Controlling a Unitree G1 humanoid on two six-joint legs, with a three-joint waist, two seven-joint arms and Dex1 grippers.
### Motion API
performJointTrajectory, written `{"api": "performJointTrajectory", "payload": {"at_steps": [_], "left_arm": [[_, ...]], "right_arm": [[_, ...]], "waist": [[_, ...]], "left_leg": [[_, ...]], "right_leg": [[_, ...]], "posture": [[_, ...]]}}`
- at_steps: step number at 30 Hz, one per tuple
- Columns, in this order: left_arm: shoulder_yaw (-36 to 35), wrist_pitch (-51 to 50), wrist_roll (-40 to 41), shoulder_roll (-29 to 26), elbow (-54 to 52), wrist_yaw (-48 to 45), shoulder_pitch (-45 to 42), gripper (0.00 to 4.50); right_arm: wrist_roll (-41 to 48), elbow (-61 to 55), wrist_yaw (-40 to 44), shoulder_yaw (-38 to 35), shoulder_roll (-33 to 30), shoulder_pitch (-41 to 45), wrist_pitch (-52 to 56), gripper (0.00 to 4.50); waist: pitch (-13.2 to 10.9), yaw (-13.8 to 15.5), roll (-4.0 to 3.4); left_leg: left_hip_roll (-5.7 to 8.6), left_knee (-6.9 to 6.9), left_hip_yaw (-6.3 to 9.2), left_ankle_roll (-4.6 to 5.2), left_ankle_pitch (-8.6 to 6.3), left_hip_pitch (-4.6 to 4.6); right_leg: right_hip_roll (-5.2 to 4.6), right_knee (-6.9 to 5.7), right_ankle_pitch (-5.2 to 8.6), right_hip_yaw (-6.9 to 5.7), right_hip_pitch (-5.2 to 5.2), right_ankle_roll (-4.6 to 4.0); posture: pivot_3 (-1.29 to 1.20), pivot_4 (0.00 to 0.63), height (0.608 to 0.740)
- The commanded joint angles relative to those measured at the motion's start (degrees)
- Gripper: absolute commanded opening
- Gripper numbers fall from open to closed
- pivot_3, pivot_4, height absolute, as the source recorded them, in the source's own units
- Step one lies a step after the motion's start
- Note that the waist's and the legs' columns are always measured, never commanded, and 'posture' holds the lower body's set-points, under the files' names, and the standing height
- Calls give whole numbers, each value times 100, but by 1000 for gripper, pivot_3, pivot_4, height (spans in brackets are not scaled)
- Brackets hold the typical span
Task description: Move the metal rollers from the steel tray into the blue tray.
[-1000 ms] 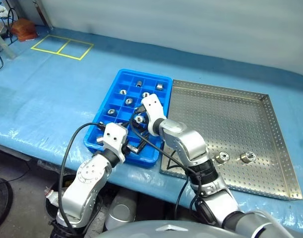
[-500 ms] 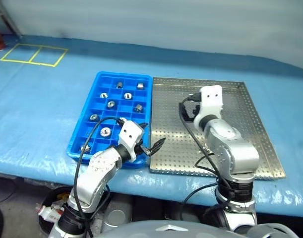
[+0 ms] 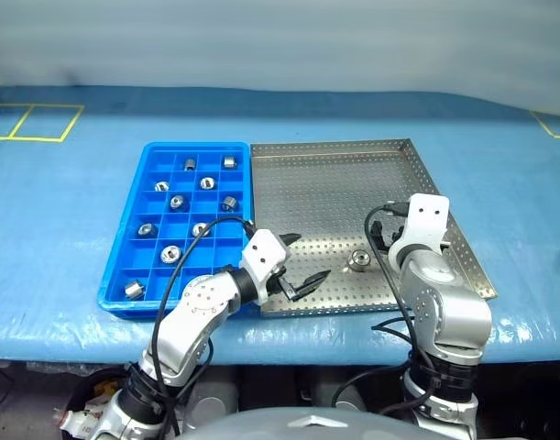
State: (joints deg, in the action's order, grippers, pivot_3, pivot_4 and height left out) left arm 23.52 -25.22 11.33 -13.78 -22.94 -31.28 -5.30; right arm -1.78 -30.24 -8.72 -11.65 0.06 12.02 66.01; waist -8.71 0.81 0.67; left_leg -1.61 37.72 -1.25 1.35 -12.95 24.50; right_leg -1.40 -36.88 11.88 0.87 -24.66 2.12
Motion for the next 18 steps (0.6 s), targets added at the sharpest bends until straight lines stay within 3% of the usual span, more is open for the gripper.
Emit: {"api": "performJointTrajectory", "payload": {"at_steps": [1,10,17,18], "left_arm": [[104,139,-35,15,-104,-55,-38,4500],[98,110,-20,6,-132,-29,-22,4500],[105,128,-26,65,-119,40,1,4500],[103,133,-22,81,-118,52,1,4500]], "right_arm": [[-125,273,-389,-196,281,106,-501,4469],[-62,1022,-1044,-683,758,180,-1256,4469],[316,1288,-1051,-866,902,77,-1425,4469],[361,1321,-1027,-840,903,45,-1426,4300]], "waist": [[0,-5,0],[-1,-9,-5],[0,-6,-8],[0,-5,-8]], "left_leg": [[0,1,0,0,0,0],[0,3,0,3,2,1],[0,3,0,4,2,0],[-1,3,0,4,2,0]], "right_leg": [[0,0,0,0,0,0],[-2,1,-3,4,1,5],[0,-1,-3,4,1,5],[0,-1,-3,5,1,5]], "posture": [[71,150,740],[76,150,740],[102,150,740],[102,150,740]]}}
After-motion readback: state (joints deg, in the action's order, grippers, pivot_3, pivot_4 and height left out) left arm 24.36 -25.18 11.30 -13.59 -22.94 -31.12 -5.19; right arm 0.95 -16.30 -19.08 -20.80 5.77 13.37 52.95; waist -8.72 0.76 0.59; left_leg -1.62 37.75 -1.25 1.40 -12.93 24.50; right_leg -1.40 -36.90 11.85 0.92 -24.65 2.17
